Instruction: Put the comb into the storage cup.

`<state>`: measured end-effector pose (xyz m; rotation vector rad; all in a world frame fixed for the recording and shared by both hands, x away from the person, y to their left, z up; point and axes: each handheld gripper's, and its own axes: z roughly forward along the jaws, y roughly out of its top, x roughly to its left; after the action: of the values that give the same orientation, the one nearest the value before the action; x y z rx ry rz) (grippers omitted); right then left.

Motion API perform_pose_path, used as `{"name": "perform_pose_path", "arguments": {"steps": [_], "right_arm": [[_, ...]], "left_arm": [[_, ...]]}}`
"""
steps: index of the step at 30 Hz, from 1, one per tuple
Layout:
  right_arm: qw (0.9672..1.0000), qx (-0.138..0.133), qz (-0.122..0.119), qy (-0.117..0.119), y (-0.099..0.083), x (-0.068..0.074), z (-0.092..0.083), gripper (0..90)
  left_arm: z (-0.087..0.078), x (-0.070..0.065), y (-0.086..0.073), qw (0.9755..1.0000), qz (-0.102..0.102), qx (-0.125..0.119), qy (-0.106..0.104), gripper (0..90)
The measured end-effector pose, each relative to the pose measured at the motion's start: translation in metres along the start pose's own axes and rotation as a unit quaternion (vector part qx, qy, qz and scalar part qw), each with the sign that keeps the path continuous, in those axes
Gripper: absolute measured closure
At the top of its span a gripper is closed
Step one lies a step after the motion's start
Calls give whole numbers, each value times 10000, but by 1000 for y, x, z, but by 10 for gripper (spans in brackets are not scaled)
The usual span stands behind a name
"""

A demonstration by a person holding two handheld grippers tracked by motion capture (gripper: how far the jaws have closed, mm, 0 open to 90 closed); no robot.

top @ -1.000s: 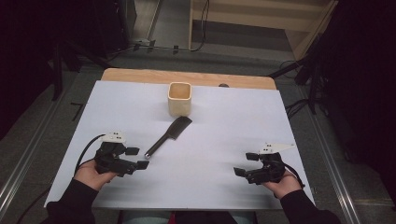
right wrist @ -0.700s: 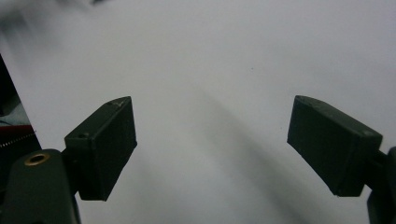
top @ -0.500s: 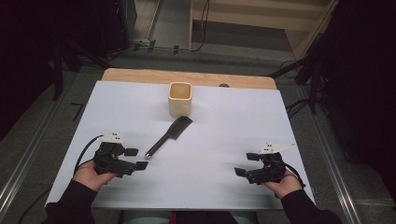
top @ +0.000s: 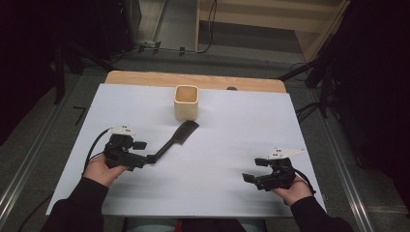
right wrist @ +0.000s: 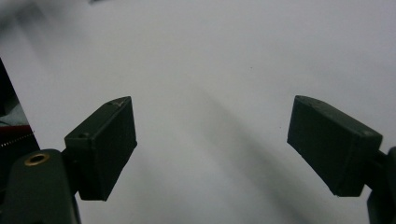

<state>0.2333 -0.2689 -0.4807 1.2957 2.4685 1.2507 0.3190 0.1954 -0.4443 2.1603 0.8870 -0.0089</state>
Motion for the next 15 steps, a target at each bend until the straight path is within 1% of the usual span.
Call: {"name": "perform_pose_path", "arguments": {"steps": [6,8,10,15], "right_arm": [[10000,6,37,-3,0,0,0,137],[10000,16,16,-11,0,0,0,137],[10000,11,-11,-1,0,0,1,137],[10000,6,23,-9,0,0,0,137]], "left_arm": [[10,1,12,9999,52,11,97,230],[13,1,15,9999,78,23,144,230],[17,1,19,9998,57,3,164,230],[24,2,25,9998,17,-46,169,231]]}}
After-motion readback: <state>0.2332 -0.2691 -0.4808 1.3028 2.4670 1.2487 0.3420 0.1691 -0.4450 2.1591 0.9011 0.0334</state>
